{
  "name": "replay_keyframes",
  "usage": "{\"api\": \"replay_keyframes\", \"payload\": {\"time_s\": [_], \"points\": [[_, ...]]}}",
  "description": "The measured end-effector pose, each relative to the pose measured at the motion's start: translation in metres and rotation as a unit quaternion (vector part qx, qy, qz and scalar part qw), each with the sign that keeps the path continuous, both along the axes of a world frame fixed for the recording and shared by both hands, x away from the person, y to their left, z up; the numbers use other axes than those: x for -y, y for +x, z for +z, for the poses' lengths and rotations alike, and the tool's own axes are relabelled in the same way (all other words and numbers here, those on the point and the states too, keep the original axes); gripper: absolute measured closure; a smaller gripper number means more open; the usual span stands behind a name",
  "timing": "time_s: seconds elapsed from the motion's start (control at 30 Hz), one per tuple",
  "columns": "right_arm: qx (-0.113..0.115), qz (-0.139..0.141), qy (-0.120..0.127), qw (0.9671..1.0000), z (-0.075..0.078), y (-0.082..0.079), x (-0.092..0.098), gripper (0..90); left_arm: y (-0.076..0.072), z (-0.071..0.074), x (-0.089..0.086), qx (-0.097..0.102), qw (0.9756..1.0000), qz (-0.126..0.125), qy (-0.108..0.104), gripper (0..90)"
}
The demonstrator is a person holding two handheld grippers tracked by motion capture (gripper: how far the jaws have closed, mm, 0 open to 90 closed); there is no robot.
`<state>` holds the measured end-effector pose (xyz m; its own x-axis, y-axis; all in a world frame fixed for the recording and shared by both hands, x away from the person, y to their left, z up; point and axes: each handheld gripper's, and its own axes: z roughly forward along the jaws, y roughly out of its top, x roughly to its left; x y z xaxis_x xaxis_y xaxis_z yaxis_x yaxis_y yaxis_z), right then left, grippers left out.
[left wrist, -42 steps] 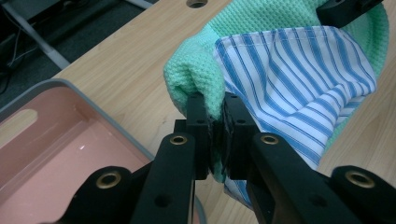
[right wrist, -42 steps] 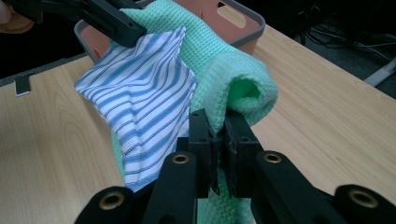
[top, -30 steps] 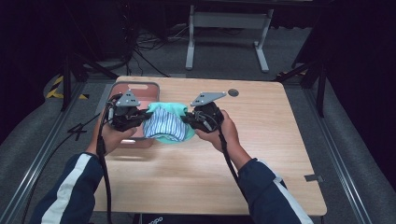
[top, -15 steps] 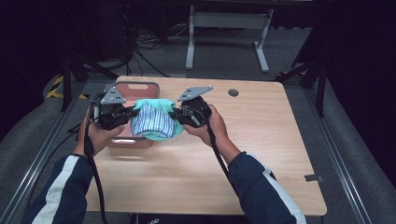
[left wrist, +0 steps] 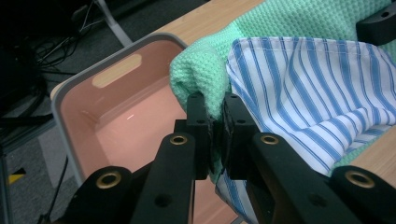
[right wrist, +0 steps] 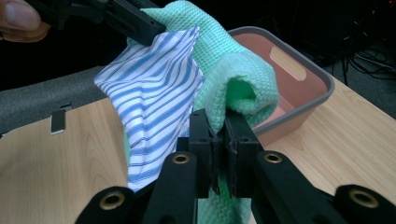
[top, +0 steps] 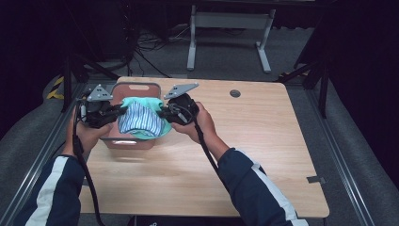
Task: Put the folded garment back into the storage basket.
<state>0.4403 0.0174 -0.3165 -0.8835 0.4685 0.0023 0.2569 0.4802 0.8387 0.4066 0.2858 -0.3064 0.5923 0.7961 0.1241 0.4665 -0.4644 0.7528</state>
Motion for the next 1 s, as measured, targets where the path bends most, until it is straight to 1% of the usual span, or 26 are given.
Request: {"api": "replay_keyframes", "payload": {"time_s": [0.03, 0.07, 0.1, 0.13, 0.17, 0.2, 0.23, 0.27, 0.37, 0.4, 0.43, 0.47, 0.53, 0.57, 0.6, 0.67, 0.73, 0.83, 0.87, 1.0], "points": [[0.0, 0.002, 0.001, 1.0, 0.0, 0.001, -0.003, 83.0, 0.001, 0.0, -0.003, 0.004, 1.0, 0.001, 0.0, 83.4], [-0.001, 0.003, 0.002, 1.0, 0.0, 0.001, -0.007, 82.9, 0.002, 0.0, -0.006, 0.0, 1.0, 0.004, 0.002, 83.4], [0.0, 0.003, 0.001, 1.0, 0.0, 0.002, -0.009, 82.9, 0.002, 0.0, -0.009, 0.0, 0.9999, 0.01, -0.003, 83.4], [0.0, 0.004, 0.0, 1.0, -0.001, 0.003, -0.013, 82.9, 0.004, 0.0, -0.012, -0.002, 0.9999, 0.01, -0.002, 83.3], [0.0, 0.005, 0.0, 1.0, -0.001, 0.003, -0.016, 82.9, 0.004, 0.0, -0.012, -0.002, 0.9999, 0.01, -0.002, 83.4], [0.0, 0.006, -0.002, 1.0, -0.002, 0.004, -0.018, 82.9, 0.005, 0.0, -0.016, -0.004, 0.9999, 0.015, 0.0, 83.4], [0.0, 0.006, -0.002, 1.0, -0.002, 0.004, -0.018, 82.9, 0.005, 0.0, -0.016, -0.004, 0.9999, 0.015, 0.0, 83.3], [-0.001, 0.006, -0.001, 1.0, -0.003, 0.006, -0.024, 82.9, 0.006, -0.002, -0.02, -0.004, 0.9998, 0.021, -0.002, 83.4], [-0.002, 0.006, -0.001, 1.0, -0.004, 0.008, -0.029, 82.8, 0.007, -0.003, -0.025, -0.006, 0.9996, 0.027, -0.002, 83.3], [-0.003, 0.006, -0.001, 1.0, -0.006, 0.009, -0.033, 82.8, 0.008, -0.005, -0.027, -0.006, 0.9994, 0.032, -0.007, 83.3], [-0.004, 0.003, 0.0, 1.0, -0.007, 0.01, -0.036, 82.9, 0.009, -0.006, -0.03, -0.004, 0.9994, 0.035, -0.007, 83.3], [-0.004, 0.002, 0.0, 1.0, -0.009, 0.011, -0.039, 82.9, 0.009, -0.007, -0.032, -0.009, 0.9992, 0.04, -0.007, 83.3], [-0.006, -0.001, 0.0, 1.0, -0.012, 0.014, -0.045, 82.9, 0.011, -0.009, -0.035, -0.007, 0.9989, 0.046, -0.006, 83.3], [-0.005, -0.001, -0.001, 1.0, -0.014, 0.015, -0.049, 82.9, 0.012, -0.011, -0.037, -0.011, 0.9987, 0.05, -0.005, 83.3], [-0.008, -0.002, -0.003, 1.0, -0.017, 0.017, -0.053, 82.9, 0.013, -0.012, -0.038, -0.01, 0.9986, 0.051, -0.004, 83.4], [-0.007, -0.003, -0.008, 0.9999, -0.02, 0.019, -0.057, 82.9, 0.015, -0.015, -0.04, -0.013, 0.9985, 0.053, -0.005, 83.4], [-0.013, -0.004, -0.008, 0.9999, -0.024, 0.022, -0.061, 82.9, 0.016, -0.017, -0.042, -0.016, 0.9983, 0.056, -0.005, 83.4], [-0.013, -0.006, -0.009, 0.9998, -0.026, 0.024, -0.063, 82.9, 0.018, -0.02, -0.043, -0.018, 0.998, 0.061, 0.0, 83.4], [-0.017, -0.006, -0.008, 0.9998, -0.028, 0.025, -0.065, 82.8, 0.02, -0.021, -0.043, -0.017, 0.9978, 0.063, 0.005, 83.4], [-0.018, -0.007, -0.017, 0.9997, -0.034, 0.028, -0.072, 82.8, 0.023, -0.026, -0.043, -0.021, 0.9972, 0.072, 0.011, 83.4]]}}
